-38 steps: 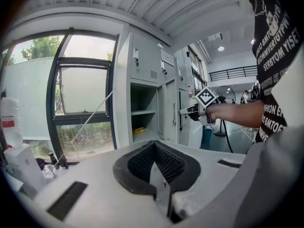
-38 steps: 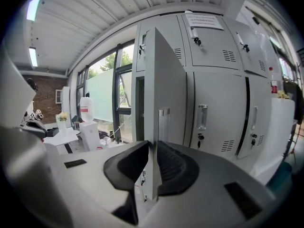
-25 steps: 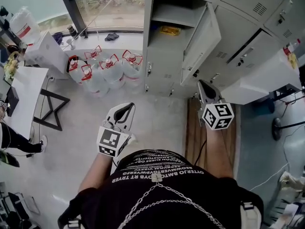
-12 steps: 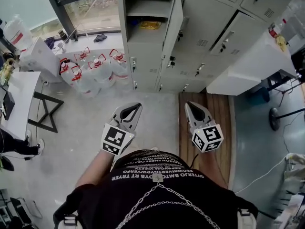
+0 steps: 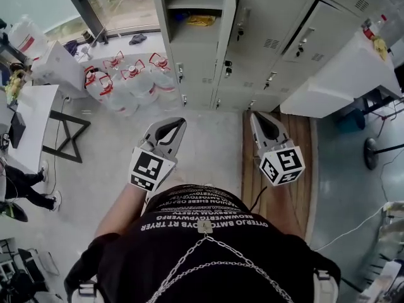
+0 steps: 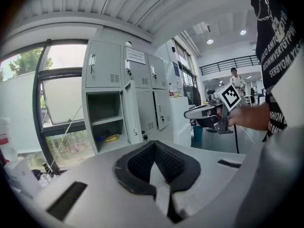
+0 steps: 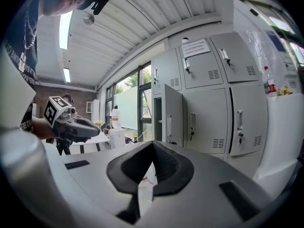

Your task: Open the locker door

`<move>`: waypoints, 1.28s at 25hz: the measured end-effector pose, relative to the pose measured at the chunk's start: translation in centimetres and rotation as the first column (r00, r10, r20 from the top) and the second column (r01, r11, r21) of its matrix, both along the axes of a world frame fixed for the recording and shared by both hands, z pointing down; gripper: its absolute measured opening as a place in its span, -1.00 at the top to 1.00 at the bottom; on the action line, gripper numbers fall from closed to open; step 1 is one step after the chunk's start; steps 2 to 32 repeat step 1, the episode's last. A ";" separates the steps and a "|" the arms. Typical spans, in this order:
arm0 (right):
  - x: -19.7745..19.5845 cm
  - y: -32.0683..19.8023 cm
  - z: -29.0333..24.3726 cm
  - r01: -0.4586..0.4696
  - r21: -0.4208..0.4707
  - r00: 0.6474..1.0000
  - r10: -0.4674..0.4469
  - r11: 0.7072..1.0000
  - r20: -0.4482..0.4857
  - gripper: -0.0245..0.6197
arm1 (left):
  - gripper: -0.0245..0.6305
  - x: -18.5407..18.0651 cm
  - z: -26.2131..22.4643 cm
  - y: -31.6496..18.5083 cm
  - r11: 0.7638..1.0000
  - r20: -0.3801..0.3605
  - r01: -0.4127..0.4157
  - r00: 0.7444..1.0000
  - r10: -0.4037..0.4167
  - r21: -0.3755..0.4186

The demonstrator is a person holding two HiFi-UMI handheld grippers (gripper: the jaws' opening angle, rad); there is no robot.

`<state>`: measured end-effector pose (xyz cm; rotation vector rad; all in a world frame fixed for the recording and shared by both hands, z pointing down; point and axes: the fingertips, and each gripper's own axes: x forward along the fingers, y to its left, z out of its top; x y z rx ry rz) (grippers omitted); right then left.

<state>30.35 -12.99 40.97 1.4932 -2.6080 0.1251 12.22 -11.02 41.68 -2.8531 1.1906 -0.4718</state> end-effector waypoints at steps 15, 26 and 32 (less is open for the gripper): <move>-0.1 -0.2 -0.1 0.003 0.004 1.000 -0.003 1.000 0.006 0.94 | 0.92 -0.3 0.0 -0.2 1.000 0.007 0.006 1.000 -0.006 0.001; -0.1 -0.2 -0.1 0.003 0.004 1.000 -0.003 1.000 0.006 0.94 | 0.92 -0.3 0.0 -0.2 1.000 0.007 0.006 1.000 -0.006 0.001; -0.1 -0.2 -0.1 0.003 0.004 1.000 -0.003 1.000 0.006 0.94 | 0.92 -0.3 0.0 -0.2 1.000 0.007 0.006 1.000 -0.006 0.001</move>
